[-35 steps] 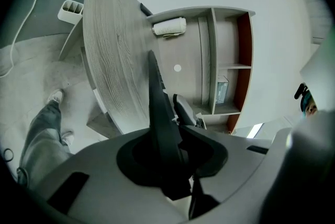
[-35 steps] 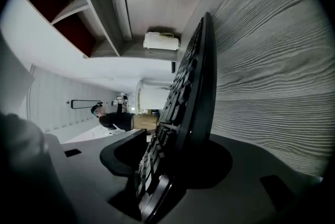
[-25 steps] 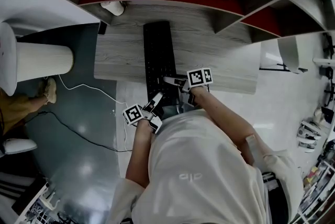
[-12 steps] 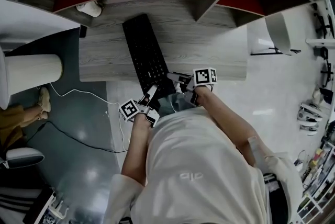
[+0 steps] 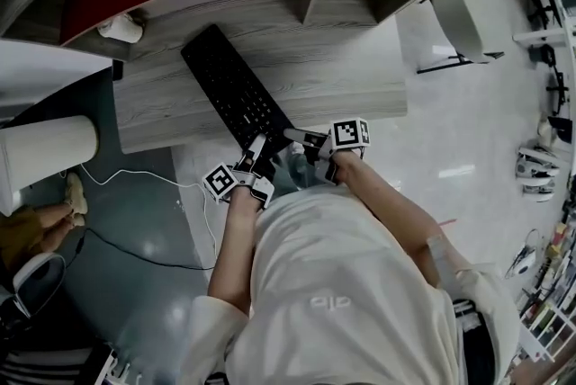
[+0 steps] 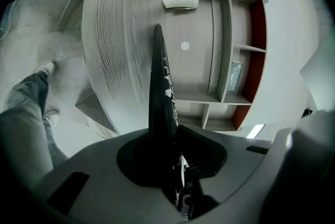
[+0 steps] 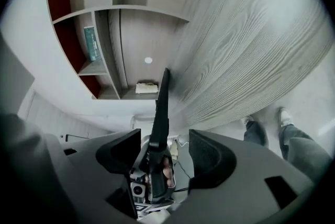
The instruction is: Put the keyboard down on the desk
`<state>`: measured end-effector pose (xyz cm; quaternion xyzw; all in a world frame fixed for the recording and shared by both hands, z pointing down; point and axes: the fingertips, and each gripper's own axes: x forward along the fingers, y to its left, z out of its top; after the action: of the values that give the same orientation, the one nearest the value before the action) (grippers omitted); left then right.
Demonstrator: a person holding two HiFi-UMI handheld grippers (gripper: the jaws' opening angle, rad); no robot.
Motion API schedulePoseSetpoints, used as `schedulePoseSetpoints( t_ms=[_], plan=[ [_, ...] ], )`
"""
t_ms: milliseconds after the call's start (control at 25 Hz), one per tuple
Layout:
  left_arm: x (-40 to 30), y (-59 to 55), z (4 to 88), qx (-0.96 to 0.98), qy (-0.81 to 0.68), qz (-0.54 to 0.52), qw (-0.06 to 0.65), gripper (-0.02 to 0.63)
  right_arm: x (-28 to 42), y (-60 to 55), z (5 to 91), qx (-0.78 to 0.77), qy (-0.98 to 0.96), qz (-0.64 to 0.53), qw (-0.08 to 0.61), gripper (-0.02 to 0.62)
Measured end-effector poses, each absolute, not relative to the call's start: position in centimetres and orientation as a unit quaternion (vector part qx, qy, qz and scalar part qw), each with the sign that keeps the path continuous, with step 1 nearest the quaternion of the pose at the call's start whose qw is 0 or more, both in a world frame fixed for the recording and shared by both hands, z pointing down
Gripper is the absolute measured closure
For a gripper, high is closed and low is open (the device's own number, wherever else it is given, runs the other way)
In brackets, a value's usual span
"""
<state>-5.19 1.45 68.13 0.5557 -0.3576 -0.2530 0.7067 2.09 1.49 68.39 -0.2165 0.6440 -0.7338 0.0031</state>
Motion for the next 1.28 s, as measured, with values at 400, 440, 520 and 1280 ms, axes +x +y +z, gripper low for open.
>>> schedulePoseSetpoints(
  t_ms=[400,440,520,1280],
  plan=[
    [0.4,0.6,68.3,0.562,-0.314,-0.239,0.727,0.5,6.5,-0.2,68.2,-0.299,0.62,-0.721,0.081,0.472],
    [0.8,0.6,68.3,0.568,-0.308,-0.235,0.726,0.5,6.9,-0.4,68.2,-0.305,0.622,-0.717,0.08,0.48],
    [1.6,0.6,68.3,0.584,-0.298,-0.219,0.723,0.491,7.5,-0.6,68.1,-0.312,0.621,-0.714,0.079,0.483],
    [-6.5,-4.0,69.5,0.59,-0.348,-0.15,0.713,0.442,10.9,-5.8,70.3,-0.404,0.597,-0.69,0.062,0.472]
  ],
)
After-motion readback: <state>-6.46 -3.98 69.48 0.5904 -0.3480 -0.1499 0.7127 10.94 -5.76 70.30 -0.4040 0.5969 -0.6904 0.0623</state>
